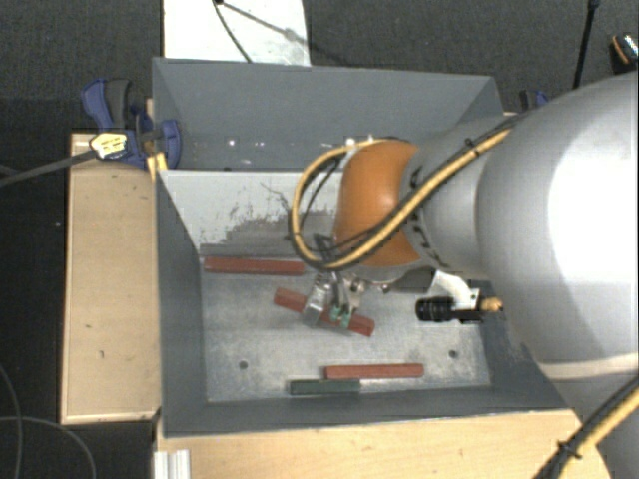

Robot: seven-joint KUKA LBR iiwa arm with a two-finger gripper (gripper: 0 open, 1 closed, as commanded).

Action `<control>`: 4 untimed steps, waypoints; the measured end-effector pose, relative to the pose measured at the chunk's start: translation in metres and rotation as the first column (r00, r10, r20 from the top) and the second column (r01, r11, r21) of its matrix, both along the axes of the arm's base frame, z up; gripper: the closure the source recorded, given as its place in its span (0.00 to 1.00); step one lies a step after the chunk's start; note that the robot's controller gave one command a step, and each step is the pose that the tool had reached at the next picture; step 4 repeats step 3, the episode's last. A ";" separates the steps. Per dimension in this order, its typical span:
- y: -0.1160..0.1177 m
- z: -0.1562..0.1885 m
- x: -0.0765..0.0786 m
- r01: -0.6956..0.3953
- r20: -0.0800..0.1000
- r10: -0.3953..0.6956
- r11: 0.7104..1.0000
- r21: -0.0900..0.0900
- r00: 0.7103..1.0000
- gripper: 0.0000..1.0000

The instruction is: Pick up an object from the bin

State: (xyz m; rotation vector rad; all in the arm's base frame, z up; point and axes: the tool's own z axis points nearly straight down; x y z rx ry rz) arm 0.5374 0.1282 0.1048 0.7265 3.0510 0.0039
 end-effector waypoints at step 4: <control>0.000 0.093 0.004 -0.037 0.001 0.037 0.999 0.001 0.999 1.00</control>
Offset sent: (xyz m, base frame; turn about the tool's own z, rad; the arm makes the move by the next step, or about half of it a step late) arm 0.0002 0.0001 0.0281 0.0000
